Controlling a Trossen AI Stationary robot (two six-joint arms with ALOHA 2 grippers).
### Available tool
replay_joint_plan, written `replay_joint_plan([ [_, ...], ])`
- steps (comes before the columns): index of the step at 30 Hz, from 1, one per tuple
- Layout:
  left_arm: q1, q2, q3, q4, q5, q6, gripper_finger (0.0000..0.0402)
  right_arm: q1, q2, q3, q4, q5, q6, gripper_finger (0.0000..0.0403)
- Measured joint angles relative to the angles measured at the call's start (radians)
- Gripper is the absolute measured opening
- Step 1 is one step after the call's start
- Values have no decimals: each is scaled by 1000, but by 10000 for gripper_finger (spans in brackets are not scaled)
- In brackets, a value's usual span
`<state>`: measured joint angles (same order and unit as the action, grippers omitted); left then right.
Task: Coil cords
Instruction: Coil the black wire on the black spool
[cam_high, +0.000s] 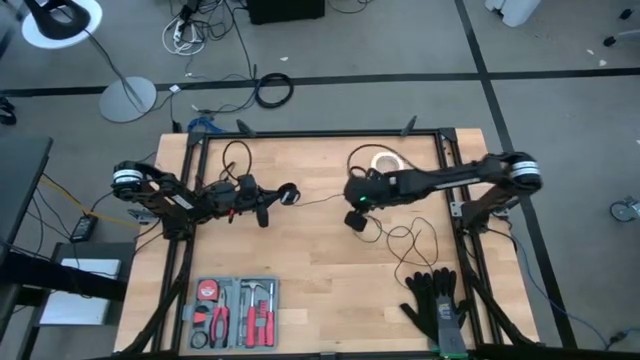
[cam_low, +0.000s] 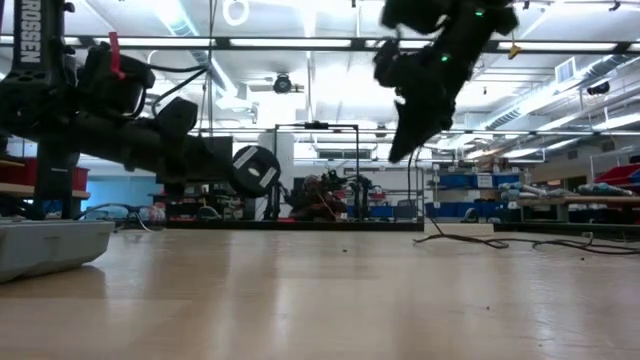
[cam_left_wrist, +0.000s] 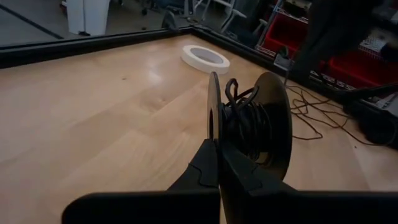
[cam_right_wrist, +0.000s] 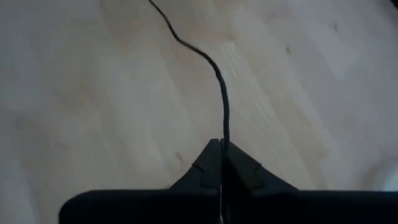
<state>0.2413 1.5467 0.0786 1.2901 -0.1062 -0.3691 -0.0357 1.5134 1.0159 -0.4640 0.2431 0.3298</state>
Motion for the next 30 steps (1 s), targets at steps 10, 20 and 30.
replay_joint_plan([
  [10,-27,0,19,-12,-11,96,0,-68,-211,-542,810,-108,85,0],
  [20,-48,0,20,-102,-47,105,0,-116,-401,-760,984,74,233,0],
  [30,-48,0,19,-114,-73,107,0,-117,-487,-807,967,16,323,2],
])
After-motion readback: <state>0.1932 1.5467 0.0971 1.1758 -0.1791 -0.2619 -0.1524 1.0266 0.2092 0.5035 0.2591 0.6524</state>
